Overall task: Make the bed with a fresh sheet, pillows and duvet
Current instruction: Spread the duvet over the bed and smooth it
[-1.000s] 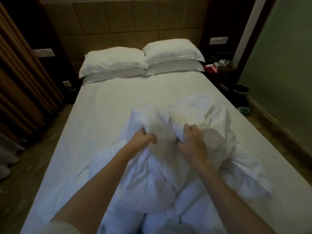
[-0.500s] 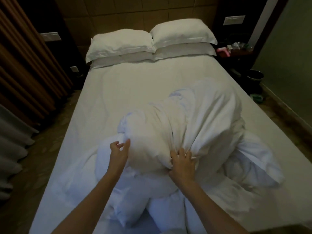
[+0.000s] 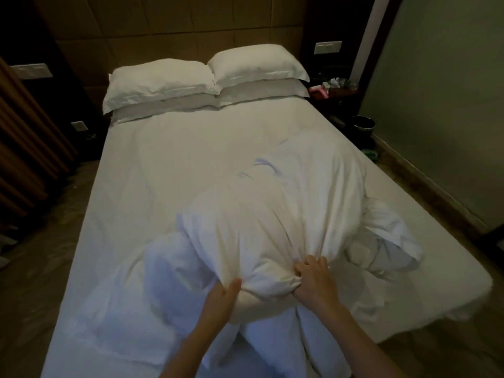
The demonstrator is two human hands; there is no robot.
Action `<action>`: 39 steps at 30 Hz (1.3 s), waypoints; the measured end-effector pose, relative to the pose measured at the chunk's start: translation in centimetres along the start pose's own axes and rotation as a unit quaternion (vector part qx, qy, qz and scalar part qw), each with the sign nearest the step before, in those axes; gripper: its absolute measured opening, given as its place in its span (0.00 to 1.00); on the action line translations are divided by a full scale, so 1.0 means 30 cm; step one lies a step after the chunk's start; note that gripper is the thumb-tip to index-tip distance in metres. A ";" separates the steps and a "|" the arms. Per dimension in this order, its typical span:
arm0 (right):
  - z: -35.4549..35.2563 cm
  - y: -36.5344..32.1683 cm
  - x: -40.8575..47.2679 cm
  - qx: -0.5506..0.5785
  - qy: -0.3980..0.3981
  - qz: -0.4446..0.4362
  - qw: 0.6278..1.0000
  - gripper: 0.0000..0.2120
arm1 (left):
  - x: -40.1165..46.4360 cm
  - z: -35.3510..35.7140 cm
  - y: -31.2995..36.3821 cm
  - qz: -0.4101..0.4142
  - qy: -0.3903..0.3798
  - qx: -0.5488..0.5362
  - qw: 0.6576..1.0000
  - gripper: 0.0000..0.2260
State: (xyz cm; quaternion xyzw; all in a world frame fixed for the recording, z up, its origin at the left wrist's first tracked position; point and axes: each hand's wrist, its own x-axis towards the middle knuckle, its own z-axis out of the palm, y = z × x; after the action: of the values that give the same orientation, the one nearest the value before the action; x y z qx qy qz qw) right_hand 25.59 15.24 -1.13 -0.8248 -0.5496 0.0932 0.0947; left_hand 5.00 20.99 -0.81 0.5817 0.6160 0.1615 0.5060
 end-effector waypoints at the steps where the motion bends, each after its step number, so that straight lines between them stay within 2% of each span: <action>1: -0.001 -0.028 -0.017 -0.020 -0.028 0.018 0.999 0.10 | -0.009 -0.017 -0.024 0.002 0.000 0.007 1.000 0.22; 3: -0.005 -0.085 -0.049 -0.047 -0.078 0.047 0.995 0.13 | -0.016 -0.056 -0.068 0.010 -0.005 0.014 1.000 0.19; 7: -0.031 -0.178 -0.097 -0.039 -0.074 0.086 0.993 0.19 | -0.026 -0.149 -0.113 0.036 -0.033 0.008 0.999 0.18; 11: 0.014 -0.237 -0.210 0.023 0.026 0.115 0.993 0.17 | -0.028 -0.219 -0.134 0.048 -0.061 -0.039 0.996 0.21; 14: 0.103 -0.273 -0.348 0.081 0.094 0.143 0.982 0.30 | -0.024 -0.243 -0.157 0.035 -0.070 -0.061 0.995 0.18; 16: 0.146 -0.297 -0.416 0.113 0.144 0.138 0.973 0.35 | -0.023 -0.256 -0.161 0.048 -0.073 -0.054 0.995 0.17; 18: 0.154 -0.326 -0.440 0.173 0.185 0.147 0.956 0.30 | -0.027 -0.263 -0.162 0.058 -0.075 -0.049 0.994 0.17; 21: 0.098 -0.381 -0.433 0.314 0.251 0.213 0.891 0.14 | -0.042 -0.271 -0.156 0.056 -0.071 -0.057 0.994 0.19; 24: 0.040 -0.404 -0.397 0.440 0.272 0.325 0.792 0.13 | -0.051 -0.283 -0.162 0.040 -0.076 -0.092 0.992 0.20; 25: 0.039 -0.396 -0.379 0.470 0.273 0.362 0.757 0.17 | -0.049 -0.286 -0.172 0.031 -0.079 -0.099 0.991 0.20; 28: 0.045 -0.368 -0.309 0.597 0.224 0.454 0.622 0.38 | -0.039 -0.295 -0.184 0.027 -0.078 -0.109 0.991 0.19; 29: 0.049 -0.361 -0.287 0.631 0.195 0.468 0.587 0.44 | -0.037 -0.298 -0.180 0.030 -0.076 -0.108 0.991 0.17; 30: 0.052 -0.354 -0.267 0.653 0.159 0.472 0.570 0.48 | -0.036 -0.296 -0.176 0.028 -0.074 -0.106 0.991 0.16; 32: 0.059 -0.344 -0.238 0.687 0.108 0.453 0.557 0.50 | -0.040 -0.292 -0.167 0.015 -0.074 -0.109 0.991 0.13; 34: 0.067 -0.336 -0.193 0.692 0.101 0.441 0.563 0.51 | -0.040 -0.288 -0.150 0.011 -0.068 -0.110 0.992 0.13; 36: 0.067 -0.336 -0.130 0.663 0.127 0.439 0.593 0.53 | -0.027 -0.287 -0.135 0.008 -0.065 -0.101 0.993 0.14; 39: 0.085 -0.341 -0.054 0.601 0.152 0.420 0.663 0.51 | -0.008 -0.299 -0.128 -0.005 -0.061 -0.101 0.993 0.15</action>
State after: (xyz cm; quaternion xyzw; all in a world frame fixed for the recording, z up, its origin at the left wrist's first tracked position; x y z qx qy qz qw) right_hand 15.21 17.74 -0.87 -0.7350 0.0525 0.3065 0.6026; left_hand -4.45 23.23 0.19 0.5328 0.5677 0.1848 0.5997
